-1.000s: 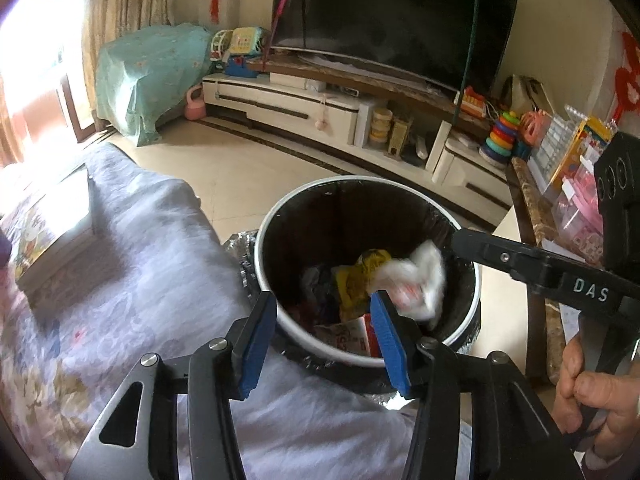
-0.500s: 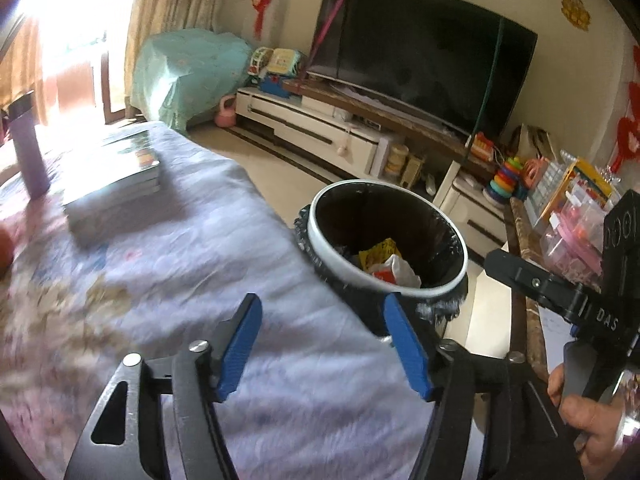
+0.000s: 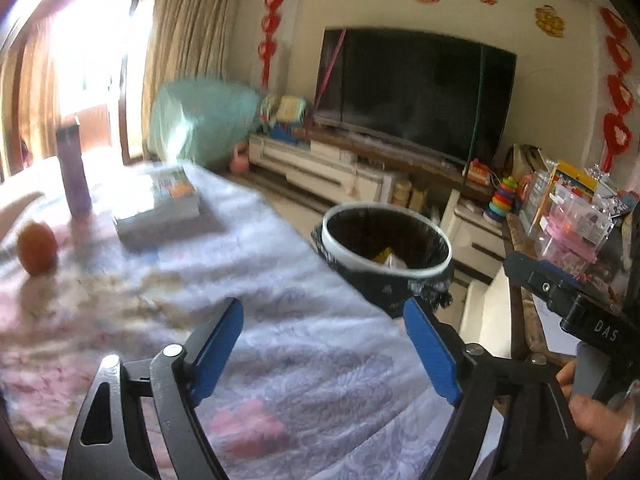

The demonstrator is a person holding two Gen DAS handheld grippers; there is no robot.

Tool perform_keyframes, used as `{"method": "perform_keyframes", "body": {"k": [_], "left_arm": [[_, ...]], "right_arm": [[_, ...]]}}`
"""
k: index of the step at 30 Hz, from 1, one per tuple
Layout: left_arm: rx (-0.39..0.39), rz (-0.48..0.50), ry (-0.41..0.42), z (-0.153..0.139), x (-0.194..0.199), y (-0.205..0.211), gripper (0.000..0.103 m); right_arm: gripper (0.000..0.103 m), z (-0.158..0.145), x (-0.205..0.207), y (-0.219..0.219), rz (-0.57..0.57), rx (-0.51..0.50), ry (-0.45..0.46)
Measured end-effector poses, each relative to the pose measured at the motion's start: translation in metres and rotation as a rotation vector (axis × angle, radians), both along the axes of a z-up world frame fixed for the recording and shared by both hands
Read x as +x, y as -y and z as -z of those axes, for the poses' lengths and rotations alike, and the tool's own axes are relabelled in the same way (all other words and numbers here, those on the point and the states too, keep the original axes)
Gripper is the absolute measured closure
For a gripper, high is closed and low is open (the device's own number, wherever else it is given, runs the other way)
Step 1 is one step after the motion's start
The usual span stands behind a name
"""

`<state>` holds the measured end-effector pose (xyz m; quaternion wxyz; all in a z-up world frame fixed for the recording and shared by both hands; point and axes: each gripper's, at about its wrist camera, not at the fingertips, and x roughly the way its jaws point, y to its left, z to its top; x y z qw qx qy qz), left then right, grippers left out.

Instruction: Collect trash

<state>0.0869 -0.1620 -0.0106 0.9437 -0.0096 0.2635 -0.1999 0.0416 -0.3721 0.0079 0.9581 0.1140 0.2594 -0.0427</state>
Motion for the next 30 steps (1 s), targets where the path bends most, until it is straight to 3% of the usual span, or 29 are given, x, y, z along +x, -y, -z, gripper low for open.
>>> {"method": "perform_keyframes", "body": {"k": [2, 6, 9, 15, 21, 30], "left_arm": [[-0.006, -0.032, 0.06, -0.006, -0.018, -0.005, 0.001], [-0.016, -0.08, 0.144, -0.007, -0.046, -0.013, 0.001], [-0.009, -0.11, 0.175, -0.001, -0.062, -0.016, 0.001], [0.007, -0.149, 0.202, 0.013, -0.081, -0.012, 0.001], [0.057, -0.178, 0.243, 0.019, -0.087, -0.002, 0.001], [0.07, -0.218, 0.272, 0.024, -0.09, -0.005, 0.001]], "right_arm": [[0.0, -0.013, -0.008, -0.003, 0.011, -0.047, 0.05], [0.0, -0.027, -0.024, -0.014, 0.051, -0.14, 0.146], [0.0, -0.021, -0.029, -0.018, 0.083, -0.181, 0.152], [0.0, -0.003, -0.037, -0.017, 0.086, -0.17, 0.152], [0.0, -0.001, -0.042, -0.021, 0.1, -0.199, 0.156], [0.0, 0.003, -0.044, -0.022, 0.11, -0.207, 0.154]]}}
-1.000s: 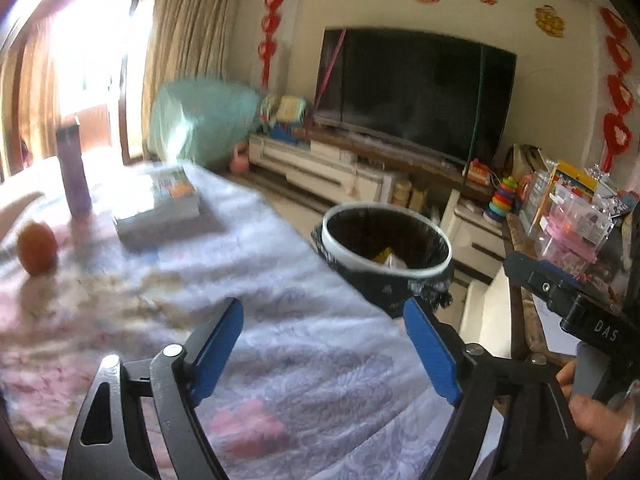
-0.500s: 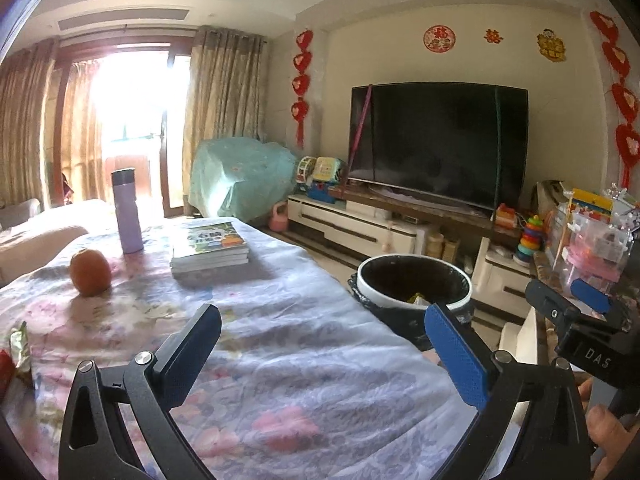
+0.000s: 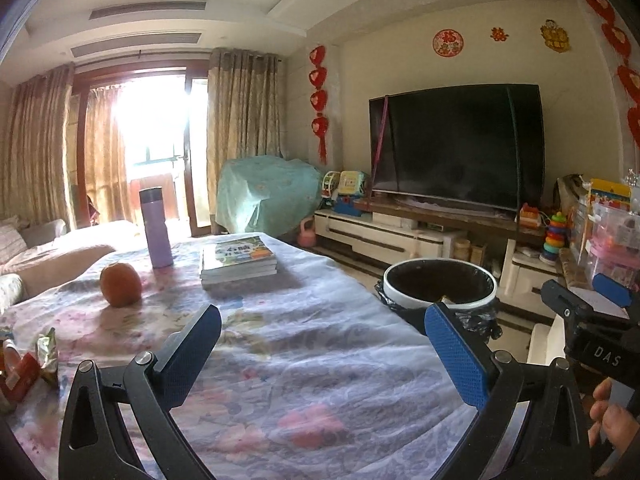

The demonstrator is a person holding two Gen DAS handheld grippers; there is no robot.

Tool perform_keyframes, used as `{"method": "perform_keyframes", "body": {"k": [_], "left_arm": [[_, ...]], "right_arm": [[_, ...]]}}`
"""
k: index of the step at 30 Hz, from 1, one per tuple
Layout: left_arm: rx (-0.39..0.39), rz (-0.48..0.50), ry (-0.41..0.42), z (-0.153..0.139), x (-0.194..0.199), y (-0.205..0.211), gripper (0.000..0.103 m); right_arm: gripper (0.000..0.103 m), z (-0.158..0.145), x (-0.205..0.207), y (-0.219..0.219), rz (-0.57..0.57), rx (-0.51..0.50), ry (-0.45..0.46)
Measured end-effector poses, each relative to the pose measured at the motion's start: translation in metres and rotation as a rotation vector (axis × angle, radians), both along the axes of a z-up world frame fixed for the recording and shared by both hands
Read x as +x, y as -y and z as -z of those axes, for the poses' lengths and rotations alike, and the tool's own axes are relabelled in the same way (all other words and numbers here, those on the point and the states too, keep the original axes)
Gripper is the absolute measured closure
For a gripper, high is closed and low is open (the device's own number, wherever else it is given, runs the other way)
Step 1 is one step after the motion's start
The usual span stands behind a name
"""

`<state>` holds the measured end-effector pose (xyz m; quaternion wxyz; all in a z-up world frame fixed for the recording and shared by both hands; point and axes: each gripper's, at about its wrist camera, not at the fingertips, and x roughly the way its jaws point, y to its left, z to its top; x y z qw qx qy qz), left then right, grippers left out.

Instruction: Collect trash

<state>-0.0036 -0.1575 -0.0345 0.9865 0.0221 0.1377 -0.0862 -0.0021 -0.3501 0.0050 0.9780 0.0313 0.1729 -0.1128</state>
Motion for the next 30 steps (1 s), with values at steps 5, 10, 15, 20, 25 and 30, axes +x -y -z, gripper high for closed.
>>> {"method": "perform_keyframes", "body": {"k": [5, 10, 15, 20, 25, 30], "left_arm": [[0.0, -0.011, -0.006, 0.0014, 0.0036, -0.0014, 0.001], [0.001, -0.011, -0.008, 0.0009, 0.0046, -0.0034, 0.001], [-0.002, -0.006, -0.002, 0.0015, 0.0037, -0.0051, 0.001], [0.004, 0.003, 0.006, 0.0027, 0.0025, -0.0054, 0.001], [0.004, 0.003, 0.008, 0.0032, 0.0021, -0.0058, 0.001], [-0.009, 0.01, -0.003, 0.0042, 0.0038, -0.0072, 0.001]], "right_arm": [[0.0, 0.0009, 0.0, -0.0001, 0.0, -0.001, -0.002], [0.0, 0.0, -0.0003, -0.001, 0.002, 0.001, -0.001], [0.0, 0.0004, -0.001, -0.0023, -0.002, 0.003, 0.003], [0.0, 0.001, -0.003, -0.0024, -0.007, 0.001, 0.007], [0.0, 0.0006, -0.0034, -0.0011, -0.007, 0.002, 0.01], [0.0, 0.0005, -0.0044, -0.0021, -0.008, -0.001, 0.014]]}}
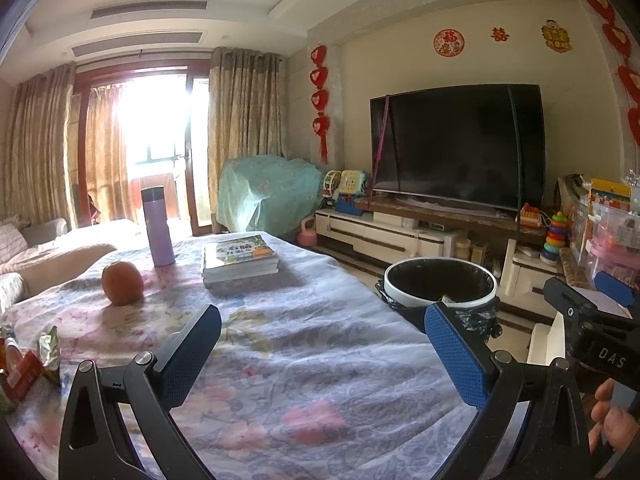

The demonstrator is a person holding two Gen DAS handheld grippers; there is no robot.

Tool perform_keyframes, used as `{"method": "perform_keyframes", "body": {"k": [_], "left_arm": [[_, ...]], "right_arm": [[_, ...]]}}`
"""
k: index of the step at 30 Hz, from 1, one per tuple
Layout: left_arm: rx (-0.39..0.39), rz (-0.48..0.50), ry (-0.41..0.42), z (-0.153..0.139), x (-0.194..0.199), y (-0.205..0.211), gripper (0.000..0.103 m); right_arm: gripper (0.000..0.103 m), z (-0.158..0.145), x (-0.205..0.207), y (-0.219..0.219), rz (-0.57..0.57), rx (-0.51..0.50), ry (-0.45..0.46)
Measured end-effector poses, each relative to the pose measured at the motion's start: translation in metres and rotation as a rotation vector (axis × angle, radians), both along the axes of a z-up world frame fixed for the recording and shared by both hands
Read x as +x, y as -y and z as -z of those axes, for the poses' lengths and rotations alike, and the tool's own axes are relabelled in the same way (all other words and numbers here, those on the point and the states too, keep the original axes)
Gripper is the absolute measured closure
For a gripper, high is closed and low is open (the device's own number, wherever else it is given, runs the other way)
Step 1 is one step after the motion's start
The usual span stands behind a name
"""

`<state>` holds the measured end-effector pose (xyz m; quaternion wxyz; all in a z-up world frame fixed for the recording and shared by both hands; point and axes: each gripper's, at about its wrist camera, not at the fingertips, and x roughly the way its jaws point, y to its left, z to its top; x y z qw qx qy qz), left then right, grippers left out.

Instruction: Collect trash

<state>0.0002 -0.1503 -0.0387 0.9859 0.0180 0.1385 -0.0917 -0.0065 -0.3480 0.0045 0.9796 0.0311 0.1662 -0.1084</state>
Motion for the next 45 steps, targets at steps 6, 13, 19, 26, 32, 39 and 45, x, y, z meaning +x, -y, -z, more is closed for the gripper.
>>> {"method": "perform_keyframes", "body": {"k": [6, 13, 19, 26, 32, 39, 45], "left_arm": [[-0.012, -0.004, 0.001, -0.0007, 0.0003, -0.0027, 0.001], [-0.011, -0.004, 0.004, -0.0007, 0.0, -0.0033, 0.001], [-0.009, 0.0, 0.003, -0.0002, -0.0002, -0.0033, 0.001], [-0.011, 0.005, 0.002, -0.0004, 0.0002, -0.0033, 0.001], [-0.01, 0.005, 0.002, -0.0004, 0.0008, -0.0029, 0.001], [-0.009, 0.008, 0.001, 0.0, 0.0007, -0.0026, 0.001], [-0.01, 0.008, 0.001, 0.0001, 0.0014, -0.0021, 0.001]], "right_arm": [[0.0, -0.0004, -0.0013, -0.0004, -0.005, 0.006, 0.001], [0.0, -0.0016, -0.0023, -0.0003, -0.008, 0.008, 0.002], [0.0, -0.0019, -0.0024, -0.0011, -0.01, 0.011, 0.003], [0.0, -0.0021, -0.0011, -0.0022, -0.014, 0.015, 0.002], [0.0, -0.0026, 0.0002, -0.0039, -0.019, 0.014, 0.001], [0.0, -0.0026, 0.0005, -0.0043, -0.019, 0.017, 0.001], [0.0, -0.0027, 0.0006, -0.0047, -0.019, 0.017, 0.001]]}}
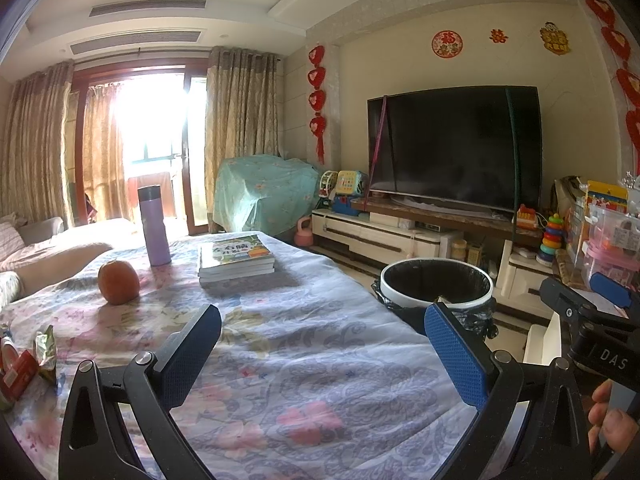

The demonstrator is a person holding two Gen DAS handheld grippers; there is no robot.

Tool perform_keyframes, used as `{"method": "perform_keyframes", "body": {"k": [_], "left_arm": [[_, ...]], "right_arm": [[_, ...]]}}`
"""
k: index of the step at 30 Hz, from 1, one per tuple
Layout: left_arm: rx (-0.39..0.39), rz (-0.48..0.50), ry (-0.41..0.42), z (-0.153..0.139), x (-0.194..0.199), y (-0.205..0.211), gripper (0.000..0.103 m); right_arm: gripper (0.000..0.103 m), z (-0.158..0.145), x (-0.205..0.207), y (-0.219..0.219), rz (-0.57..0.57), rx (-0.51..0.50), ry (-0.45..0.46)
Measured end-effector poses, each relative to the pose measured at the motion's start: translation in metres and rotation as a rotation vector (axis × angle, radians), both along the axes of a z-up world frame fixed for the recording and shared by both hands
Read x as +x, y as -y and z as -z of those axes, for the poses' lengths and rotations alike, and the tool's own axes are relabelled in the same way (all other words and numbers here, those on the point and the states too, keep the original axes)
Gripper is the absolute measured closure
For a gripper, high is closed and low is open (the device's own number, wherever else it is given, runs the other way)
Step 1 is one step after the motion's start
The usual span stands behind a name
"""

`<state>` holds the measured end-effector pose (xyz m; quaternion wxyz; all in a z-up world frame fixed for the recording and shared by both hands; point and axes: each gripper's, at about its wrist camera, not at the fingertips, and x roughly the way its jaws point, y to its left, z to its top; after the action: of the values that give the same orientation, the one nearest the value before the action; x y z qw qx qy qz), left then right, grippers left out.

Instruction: Collect trash

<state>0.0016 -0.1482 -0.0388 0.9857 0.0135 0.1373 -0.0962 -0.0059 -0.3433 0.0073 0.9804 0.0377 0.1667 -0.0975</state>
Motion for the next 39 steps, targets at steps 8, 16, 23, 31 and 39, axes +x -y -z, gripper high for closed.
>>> {"method": "perform_keyframes", "body": {"k": [8, 16, 23, 31, 39], "left_arm": [[0.005, 0.006, 0.0, 0.0002, 0.0003, 0.0006, 0.001], [0.005, 0.006, -0.001, 0.0005, 0.0, 0.0006, 0.001], [0.004, 0.01, -0.004, 0.001, 0.0006, 0.0004, 0.001], [0.006, 0.012, -0.005, 0.0021, 0.0004, 0.0002, 0.001], [0.003, 0.014, -0.01, 0.003, 0.0005, -0.0001, 0.001]], "right_arm": [[0.0, -0.0009, 0.0015, -0.0021, -0.004, 0.0, 0.004], [0.0, -0.0011, 0.0018, -0.0031, -0.006, -0.001, 0.005], [0.0, -0.0007, 0.0013, -0.0026, -0.006, 0.002, 0.006], [0.0, -0.0007, 0.0019, -0.0032, -0.007, 0.002, 0.005], [0.0, -0.0003, 0.004, -0.0085, -0.015, 0.005, 0.002]]}}
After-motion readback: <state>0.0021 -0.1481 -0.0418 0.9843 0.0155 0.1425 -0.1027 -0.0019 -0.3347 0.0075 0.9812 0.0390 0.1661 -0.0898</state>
